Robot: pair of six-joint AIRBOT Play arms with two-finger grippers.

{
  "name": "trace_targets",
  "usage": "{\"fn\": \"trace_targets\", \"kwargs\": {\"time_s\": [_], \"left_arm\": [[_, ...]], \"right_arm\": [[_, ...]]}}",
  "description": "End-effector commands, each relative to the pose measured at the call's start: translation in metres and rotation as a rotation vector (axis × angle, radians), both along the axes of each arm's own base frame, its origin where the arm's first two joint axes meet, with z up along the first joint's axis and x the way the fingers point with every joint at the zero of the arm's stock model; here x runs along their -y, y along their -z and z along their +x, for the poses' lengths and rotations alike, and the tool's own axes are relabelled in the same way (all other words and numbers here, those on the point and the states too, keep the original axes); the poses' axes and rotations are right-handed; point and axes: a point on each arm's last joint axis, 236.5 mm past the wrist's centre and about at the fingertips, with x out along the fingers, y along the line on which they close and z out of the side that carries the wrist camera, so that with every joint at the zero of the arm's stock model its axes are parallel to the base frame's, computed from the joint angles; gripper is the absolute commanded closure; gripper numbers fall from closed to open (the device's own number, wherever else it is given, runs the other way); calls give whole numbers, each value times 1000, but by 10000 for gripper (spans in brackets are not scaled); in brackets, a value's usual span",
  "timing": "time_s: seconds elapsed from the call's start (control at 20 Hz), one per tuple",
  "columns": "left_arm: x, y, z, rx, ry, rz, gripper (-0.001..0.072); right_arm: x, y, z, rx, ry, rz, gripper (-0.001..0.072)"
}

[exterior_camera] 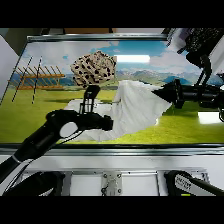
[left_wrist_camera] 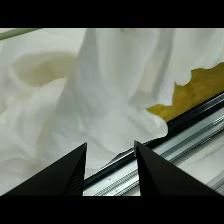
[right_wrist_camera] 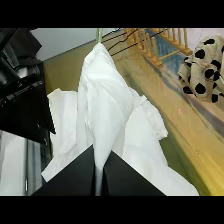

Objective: Fold the clothes and pants, and hang the long-sleeved shirts on hangers.

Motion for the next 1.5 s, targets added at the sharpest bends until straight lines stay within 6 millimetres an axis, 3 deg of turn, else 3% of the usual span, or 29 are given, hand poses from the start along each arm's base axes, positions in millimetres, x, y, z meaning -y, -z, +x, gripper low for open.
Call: {"fn": "trace_targets", "kwargs": {"time_s": [0.0,0.2,0.35,0.5,1.0,1.3,1.45], "left_arm": [[40,7,1,-27,-17,20,396],[45,29,8,-75,-50,68,398],[23,35,21,-51,-142,140,410],[0,26,27,-19,-203,194,407],[11,14,40,7,-248,99,406],[19,57,16,-67,-192,224,407],[-14,72,-7,-153,-205,387,407]], "right_arm": [[0,0,0,1,-1,0,706],[0,-1,-1,1,-3,0,706],[-1,-1,-2,1,-10,2,706],[-1,-1,-3,0,-10,2,706],[-1,-1,-3,0,-11,2,705],[-1,-1,-3,0,-11,2,705],[-1,-1,-3,0,-10,2,705]]}}
